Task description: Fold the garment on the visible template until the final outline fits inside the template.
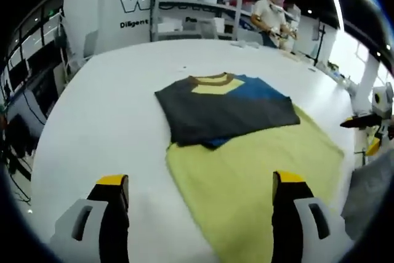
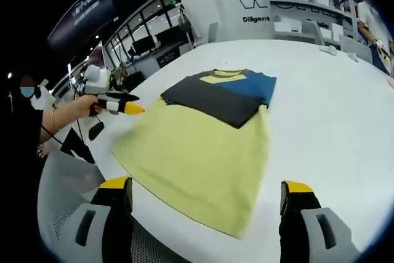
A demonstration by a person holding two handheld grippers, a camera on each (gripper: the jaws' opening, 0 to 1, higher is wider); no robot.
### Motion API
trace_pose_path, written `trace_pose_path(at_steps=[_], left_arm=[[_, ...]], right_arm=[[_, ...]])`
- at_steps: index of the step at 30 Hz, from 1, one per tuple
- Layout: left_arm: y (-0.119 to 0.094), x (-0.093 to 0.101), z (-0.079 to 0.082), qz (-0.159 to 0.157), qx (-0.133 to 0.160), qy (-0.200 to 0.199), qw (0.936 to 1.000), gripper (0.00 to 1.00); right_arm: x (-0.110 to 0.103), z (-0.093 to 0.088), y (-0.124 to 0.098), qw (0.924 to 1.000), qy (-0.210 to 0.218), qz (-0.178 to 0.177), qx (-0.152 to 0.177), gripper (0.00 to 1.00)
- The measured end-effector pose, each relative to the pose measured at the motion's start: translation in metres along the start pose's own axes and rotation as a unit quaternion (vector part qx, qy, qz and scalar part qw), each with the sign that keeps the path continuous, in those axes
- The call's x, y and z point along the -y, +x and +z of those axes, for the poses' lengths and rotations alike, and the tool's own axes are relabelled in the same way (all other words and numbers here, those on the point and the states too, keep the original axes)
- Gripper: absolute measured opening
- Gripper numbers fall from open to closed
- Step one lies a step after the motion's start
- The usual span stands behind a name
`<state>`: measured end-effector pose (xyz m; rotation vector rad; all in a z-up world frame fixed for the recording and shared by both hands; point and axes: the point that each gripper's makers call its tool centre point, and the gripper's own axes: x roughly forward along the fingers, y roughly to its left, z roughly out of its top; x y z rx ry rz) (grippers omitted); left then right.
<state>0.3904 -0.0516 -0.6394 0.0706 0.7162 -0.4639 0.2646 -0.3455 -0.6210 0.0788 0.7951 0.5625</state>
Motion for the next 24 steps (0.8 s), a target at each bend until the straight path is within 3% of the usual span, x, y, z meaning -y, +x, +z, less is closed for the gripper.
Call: trace_pose_path(at_steps=[13,24], left_arm=[[-0.033,0.030,-0.035,-0.018,-0.026,0.040,0.9987,0.99],[-0.050,0.041,-0.066,-0.022,-0.066,0.005,0.9975,0.91]], right_arm=[[-0.005,-0.008,0.001,0.9999,-0.008,0.000,-0.007,0.99],[0.000,-0.022,0.002,0.9997,-0.009,-0.006,-0.020,0.96]])
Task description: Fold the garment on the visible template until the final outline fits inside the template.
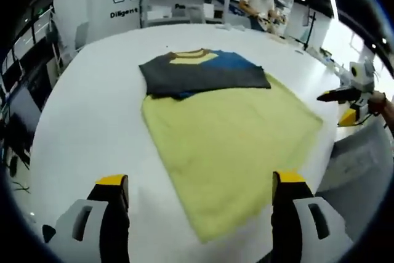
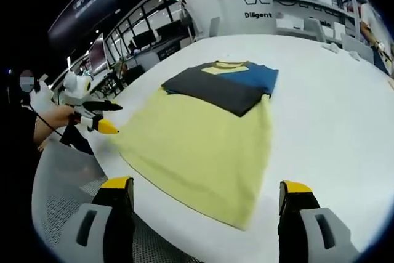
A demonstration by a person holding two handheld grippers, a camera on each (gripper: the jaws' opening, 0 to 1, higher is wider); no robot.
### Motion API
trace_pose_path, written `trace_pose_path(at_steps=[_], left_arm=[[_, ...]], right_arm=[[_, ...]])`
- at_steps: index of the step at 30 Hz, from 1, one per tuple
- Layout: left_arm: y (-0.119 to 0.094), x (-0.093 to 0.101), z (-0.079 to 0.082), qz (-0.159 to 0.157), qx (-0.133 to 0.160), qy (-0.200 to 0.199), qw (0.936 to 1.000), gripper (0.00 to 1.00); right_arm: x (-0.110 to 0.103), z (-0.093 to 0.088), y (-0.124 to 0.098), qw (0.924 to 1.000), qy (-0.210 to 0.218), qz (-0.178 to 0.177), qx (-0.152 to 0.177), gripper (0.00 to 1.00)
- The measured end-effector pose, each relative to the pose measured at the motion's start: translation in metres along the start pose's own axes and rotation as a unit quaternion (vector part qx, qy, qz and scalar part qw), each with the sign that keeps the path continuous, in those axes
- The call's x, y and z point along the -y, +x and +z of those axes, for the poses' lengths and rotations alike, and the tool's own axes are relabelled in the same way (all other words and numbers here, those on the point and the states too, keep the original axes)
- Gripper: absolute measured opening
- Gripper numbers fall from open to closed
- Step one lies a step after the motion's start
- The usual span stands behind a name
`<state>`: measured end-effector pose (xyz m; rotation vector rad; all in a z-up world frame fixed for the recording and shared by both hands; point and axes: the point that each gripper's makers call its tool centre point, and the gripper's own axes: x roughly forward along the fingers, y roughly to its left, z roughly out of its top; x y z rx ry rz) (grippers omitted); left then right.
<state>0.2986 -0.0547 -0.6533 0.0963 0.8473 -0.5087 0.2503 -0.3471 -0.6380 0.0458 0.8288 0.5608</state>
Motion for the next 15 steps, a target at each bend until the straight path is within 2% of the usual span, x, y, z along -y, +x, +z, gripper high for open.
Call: trace_pose_path(at_steps=[3,6,10,15], left_arm=[[-0.005,0.006,-0.012,-0.004,-0.017,-0.017,0.9997,0.86],[-0.007,0.012,-0.018,-0.008,-0.024,-0.018,0.9995,0.77],[-0.010,0.019,-0.030,-0.011,-0.043,-0.044,0.9980,0.65],[-0.011,0.021,-0.042,-0.008,-0.060,-0.066,0.9960,0.56]], right_arm=[[0.002,-0.004,0.000,0.9999,0.008,-0.002,-0.006,0.94],[0.002,-0.007,0.001,0.9999,0.014,-0.002,-0.009,0.89],[0.004,-0.011,0.001,0.9997,0.020,-0.004,-0.014,0.82],[0.009,-0.023,0.004,0.9990,0.023,-0.016,-0.036,0.77]])
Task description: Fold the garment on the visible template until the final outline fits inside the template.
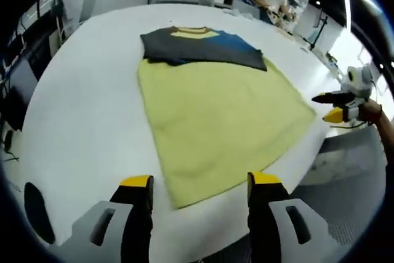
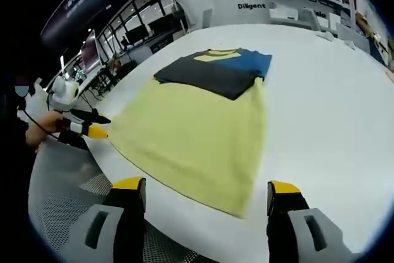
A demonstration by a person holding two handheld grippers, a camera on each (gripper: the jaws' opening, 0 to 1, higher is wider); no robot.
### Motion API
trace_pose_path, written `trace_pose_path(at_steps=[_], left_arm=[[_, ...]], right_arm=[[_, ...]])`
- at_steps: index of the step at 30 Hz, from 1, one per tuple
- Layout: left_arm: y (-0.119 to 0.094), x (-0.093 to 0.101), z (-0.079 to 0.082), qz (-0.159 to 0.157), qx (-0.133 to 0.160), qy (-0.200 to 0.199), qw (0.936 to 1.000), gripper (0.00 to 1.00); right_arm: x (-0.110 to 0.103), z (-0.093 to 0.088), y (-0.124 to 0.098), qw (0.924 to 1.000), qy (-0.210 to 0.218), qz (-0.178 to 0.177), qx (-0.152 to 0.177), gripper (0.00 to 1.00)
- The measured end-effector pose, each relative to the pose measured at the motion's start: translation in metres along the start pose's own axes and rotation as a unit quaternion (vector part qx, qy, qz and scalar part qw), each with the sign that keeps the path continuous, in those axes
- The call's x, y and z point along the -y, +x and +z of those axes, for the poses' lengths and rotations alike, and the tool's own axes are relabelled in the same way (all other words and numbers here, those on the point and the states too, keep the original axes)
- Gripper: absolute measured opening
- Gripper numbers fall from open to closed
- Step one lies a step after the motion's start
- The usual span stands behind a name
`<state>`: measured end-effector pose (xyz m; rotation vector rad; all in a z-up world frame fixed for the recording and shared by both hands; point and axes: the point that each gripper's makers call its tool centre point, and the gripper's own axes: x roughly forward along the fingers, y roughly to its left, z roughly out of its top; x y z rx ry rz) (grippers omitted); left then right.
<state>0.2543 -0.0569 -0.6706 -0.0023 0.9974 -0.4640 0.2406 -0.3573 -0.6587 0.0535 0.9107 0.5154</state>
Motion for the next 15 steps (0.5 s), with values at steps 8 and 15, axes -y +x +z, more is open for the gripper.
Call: trace_pose_path(at_steps=[8,15], left_arm=[[-0.004,-0.002,-0.007,0.020,-0.007,-0.024,0.9995,0.38],[-0.005,-0.009,-0.012,0.048,-0.019,-0.033,0.9981,0.22]], right_arm=[[0.010,-0.011,0.004,0.9996,0.007,-0.024,-0.017,0.60],[0.024,-0.019,0.003,0.9974,-0.009,-0.061,-0.037,0.25]])
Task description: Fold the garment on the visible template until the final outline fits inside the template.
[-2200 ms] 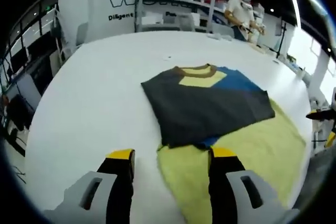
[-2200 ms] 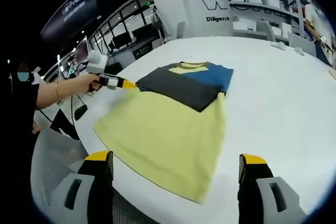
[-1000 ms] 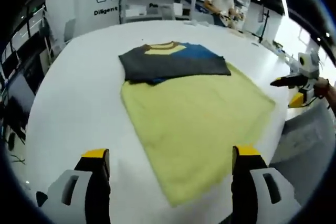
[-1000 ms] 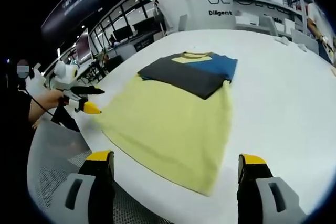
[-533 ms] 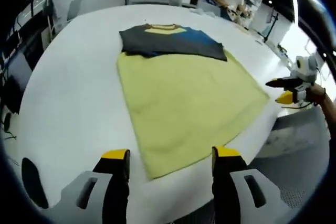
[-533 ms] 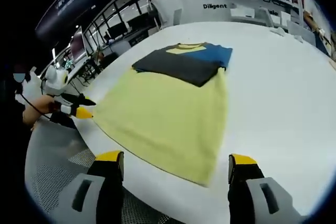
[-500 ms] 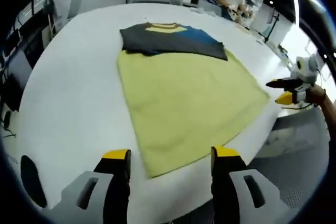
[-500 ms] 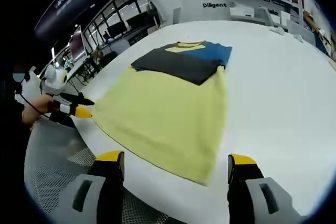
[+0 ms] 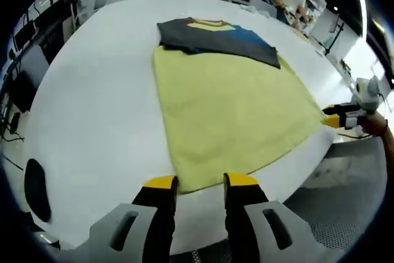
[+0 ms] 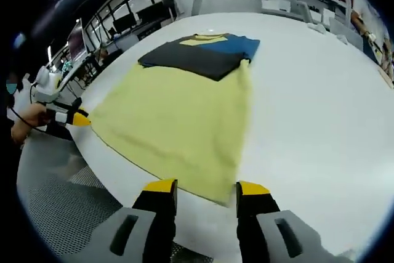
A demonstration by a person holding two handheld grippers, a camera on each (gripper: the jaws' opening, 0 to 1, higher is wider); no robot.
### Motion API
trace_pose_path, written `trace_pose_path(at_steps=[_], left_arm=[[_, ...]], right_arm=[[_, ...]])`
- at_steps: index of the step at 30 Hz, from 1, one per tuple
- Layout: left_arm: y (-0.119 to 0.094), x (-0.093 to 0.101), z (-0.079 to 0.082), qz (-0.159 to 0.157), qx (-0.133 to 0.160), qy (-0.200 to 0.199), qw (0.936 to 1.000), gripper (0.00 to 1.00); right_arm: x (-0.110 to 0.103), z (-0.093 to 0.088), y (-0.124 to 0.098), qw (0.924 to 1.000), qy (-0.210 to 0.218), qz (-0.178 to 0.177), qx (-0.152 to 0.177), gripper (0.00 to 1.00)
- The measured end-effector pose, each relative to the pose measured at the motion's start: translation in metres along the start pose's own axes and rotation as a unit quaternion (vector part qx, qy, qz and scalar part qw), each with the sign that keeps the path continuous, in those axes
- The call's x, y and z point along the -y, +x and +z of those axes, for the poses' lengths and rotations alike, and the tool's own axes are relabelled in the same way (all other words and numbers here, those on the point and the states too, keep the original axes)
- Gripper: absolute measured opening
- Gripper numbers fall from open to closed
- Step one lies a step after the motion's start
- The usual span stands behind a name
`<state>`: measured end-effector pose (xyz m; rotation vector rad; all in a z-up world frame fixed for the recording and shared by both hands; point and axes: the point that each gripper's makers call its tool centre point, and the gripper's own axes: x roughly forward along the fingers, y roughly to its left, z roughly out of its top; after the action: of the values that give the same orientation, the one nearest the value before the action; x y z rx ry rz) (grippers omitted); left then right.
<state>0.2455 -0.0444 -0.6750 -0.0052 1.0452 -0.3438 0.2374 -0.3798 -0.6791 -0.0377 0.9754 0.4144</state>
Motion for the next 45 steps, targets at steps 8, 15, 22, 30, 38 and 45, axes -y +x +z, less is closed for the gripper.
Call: trace_pose_path(at_steps=[8,15,22,30,38,45], left_arm=[[-0.001,-0.005,-0.005,0.008,-0.009,-0.015,0.9998,0.05],[0.000,-0.008,-0.005,0.012,-0.007,-0.010,0.9999,0.00],[-0.002,-0.003,-0.009,0.007,-0.022,0.016,0.9996,0.00],[-0.005,0.001,-0.015,0.000,-0.040,0.024,0.9989,0.00],[-0.009,0.004,-0.027,-0.006,-0.063,0.034,0.9974,0.00],[-0.013,0.007,-0.035,-0.013,-0.076,0.050,0.9958,0.00]], right_arm=[[0.007,-0.003,-0.001,0.9998,-0.004,-0.016,-0.012,0.03],[0.006,-0.003,0.001,0.9998,-0.010,-0.014,-0.014,0.00],[0.006,-0.002,-0.001,0.9995,-0.026,-0.014,-0.012,0.00],[0.006,-0.006,-0.008,0.9988,-0.037,-0.013,-0.030,0.00],[0.000,-0.016,-0.014,0.9971,-0.049,-0.004,-0.059,0.00],[-0.004,-0.025,-0.020,0.9946,-0.063,0.003,-0.082,0.00]])
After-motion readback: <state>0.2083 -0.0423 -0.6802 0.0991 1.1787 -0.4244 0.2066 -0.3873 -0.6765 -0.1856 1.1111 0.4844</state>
